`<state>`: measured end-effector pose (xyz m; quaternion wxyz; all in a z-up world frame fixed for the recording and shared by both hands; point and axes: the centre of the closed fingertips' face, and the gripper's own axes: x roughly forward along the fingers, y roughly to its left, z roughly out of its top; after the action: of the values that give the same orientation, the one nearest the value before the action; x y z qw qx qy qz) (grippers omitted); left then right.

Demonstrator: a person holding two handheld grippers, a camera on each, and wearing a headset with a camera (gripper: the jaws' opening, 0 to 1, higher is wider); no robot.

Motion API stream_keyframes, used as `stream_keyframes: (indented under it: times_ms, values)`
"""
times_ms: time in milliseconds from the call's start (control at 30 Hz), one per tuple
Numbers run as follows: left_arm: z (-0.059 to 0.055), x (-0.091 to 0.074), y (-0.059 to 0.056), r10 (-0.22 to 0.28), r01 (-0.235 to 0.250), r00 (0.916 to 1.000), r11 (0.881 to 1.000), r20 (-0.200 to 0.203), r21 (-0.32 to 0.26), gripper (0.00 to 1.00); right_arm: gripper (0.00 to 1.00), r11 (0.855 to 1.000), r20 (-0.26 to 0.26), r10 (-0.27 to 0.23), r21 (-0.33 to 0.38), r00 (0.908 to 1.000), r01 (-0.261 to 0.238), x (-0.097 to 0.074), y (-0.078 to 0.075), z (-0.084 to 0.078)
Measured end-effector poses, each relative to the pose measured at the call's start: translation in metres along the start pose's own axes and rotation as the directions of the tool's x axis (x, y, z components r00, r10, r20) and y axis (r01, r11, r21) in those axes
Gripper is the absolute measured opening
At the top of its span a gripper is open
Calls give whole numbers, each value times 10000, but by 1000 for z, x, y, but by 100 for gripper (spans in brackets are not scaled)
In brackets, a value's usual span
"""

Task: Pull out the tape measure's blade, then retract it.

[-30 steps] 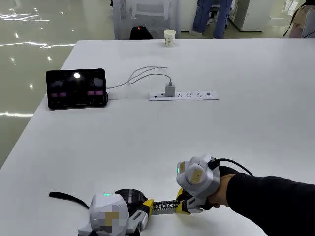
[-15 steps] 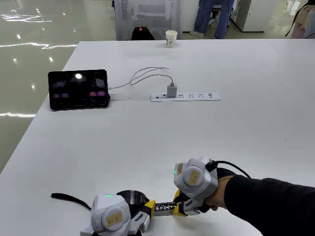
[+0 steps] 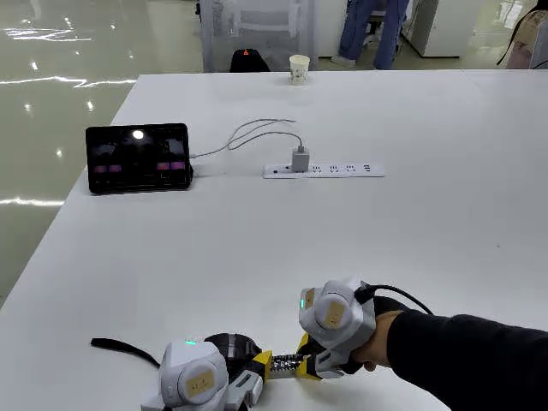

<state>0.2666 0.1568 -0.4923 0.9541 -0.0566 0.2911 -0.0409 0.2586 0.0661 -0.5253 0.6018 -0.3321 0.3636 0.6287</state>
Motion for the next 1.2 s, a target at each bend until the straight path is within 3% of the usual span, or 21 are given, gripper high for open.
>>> stream_keyframes:
  times_ms: [1200]
  values:
    - [-1, 1, 0, -28, 28, 10000, 9999, 8, -140, 61, 11, 9999, 540, 55, -145, 9985, -47, 14, 5, 21]
